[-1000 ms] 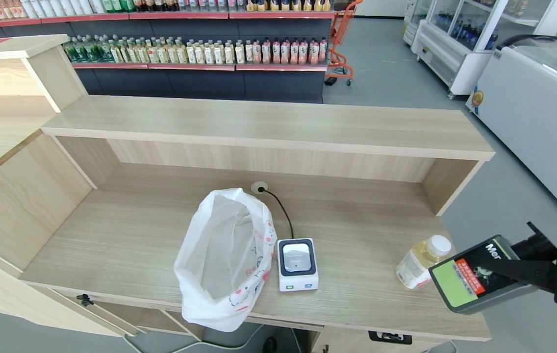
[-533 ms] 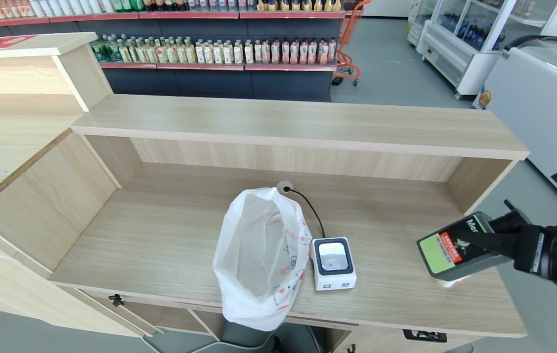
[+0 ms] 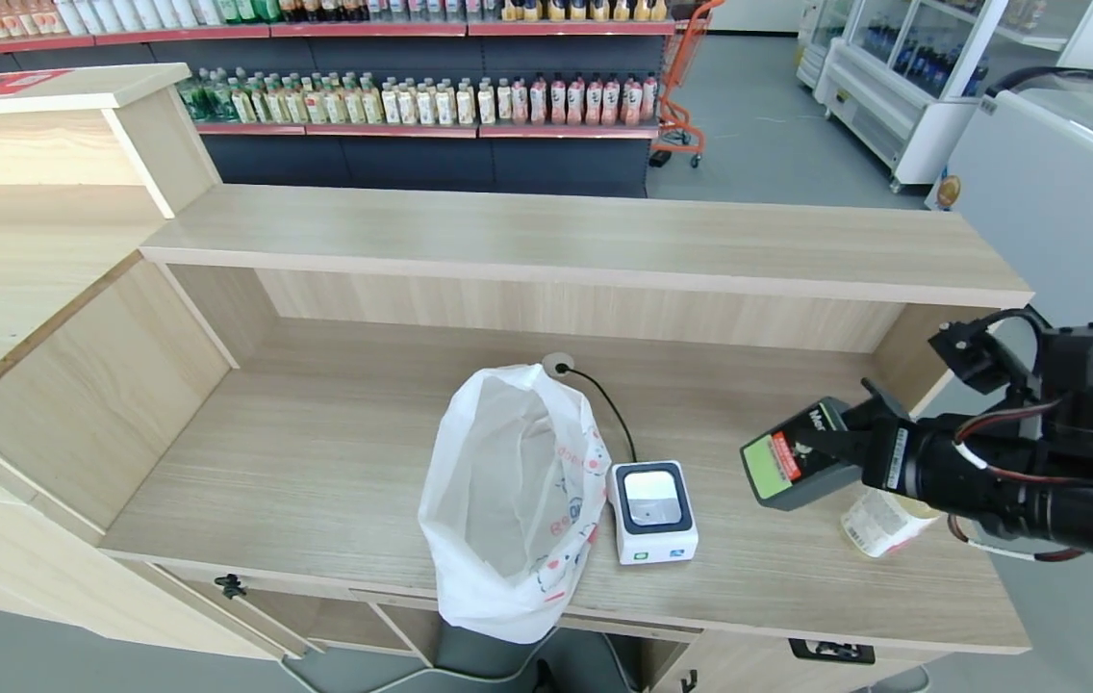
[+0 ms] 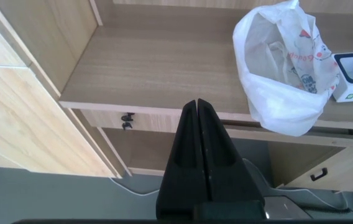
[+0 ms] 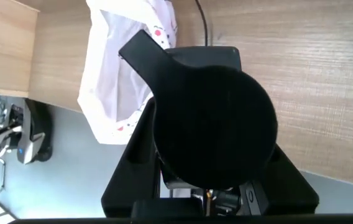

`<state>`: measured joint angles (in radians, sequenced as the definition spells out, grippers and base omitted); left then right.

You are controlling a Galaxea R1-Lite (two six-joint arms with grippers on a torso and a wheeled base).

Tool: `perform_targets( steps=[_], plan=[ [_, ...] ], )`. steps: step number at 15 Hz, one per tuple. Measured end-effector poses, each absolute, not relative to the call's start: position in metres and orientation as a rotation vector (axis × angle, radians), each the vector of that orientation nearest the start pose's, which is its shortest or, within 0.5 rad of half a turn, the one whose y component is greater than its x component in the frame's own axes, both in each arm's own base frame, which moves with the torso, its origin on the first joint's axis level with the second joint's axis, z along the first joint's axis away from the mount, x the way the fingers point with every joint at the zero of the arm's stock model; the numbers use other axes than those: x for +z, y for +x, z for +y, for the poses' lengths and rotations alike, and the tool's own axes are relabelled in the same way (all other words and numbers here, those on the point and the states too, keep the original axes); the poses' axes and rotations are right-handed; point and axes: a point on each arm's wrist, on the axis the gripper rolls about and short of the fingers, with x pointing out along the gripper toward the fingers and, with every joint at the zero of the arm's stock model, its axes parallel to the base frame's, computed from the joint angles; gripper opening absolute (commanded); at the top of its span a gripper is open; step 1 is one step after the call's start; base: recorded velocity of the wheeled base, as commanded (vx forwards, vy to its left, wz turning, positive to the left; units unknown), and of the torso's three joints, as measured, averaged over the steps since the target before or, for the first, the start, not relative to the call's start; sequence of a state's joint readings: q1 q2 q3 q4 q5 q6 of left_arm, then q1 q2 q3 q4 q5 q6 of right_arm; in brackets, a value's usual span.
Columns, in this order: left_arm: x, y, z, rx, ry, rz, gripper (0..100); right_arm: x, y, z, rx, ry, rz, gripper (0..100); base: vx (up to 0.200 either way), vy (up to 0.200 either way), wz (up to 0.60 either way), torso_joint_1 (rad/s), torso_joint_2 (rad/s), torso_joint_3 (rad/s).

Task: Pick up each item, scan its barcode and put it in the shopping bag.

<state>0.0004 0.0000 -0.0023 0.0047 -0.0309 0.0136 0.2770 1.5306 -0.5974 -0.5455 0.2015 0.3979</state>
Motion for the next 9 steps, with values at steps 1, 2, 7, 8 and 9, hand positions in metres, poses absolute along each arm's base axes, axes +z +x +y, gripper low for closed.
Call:
perform_targets(
  steps=[1, 2, 7, 8, 9],
  plan=[
    [0.076, -0.023, -0.001, -0.031, 0.014, 0.002, 0, 0.160, 0.247, 0.077, 0.403, 0.368, 0.469, 0, 0.000, 0.000, 0.00, 0.000, 0.00, 0.000],
    [0.076, -0.023, -0.001, -0.031, 0.014, 0.002, 0, 0.155, 0.256, 0.081, 0.409, 0.364, 0.469, 0, 0.000, 0.000, 0.00, 0.000, 0.00, 0.000],
    [0.076, -0.023, -0.001, -0.031, 0.014, 0.002, 0, 0.123, 0.284, 0.099, 0.421, 0.334, 0.556, 0, 0.000, 0.000, 0.00, 0.000, 0.00, 0.000],
    [0.076, -0.023, -0.001, -0.031, 0.014, 0.002, 0, 0.120, 0.287, 0.102, 0.423, 0.331, 0.563, 0, 0.000, 0.000, 0.00, 0.000, 0.00, 0.000],
    [0.076, -0.023, -0.001, -0.030, 0.014, 0.002, 0, 0.117, 0.290, 0.107, 0.432, 0.327, 0.571, 0, 0.000, 0.000, 0.00, 0.000, 0.00, 0.000]
  ],
)
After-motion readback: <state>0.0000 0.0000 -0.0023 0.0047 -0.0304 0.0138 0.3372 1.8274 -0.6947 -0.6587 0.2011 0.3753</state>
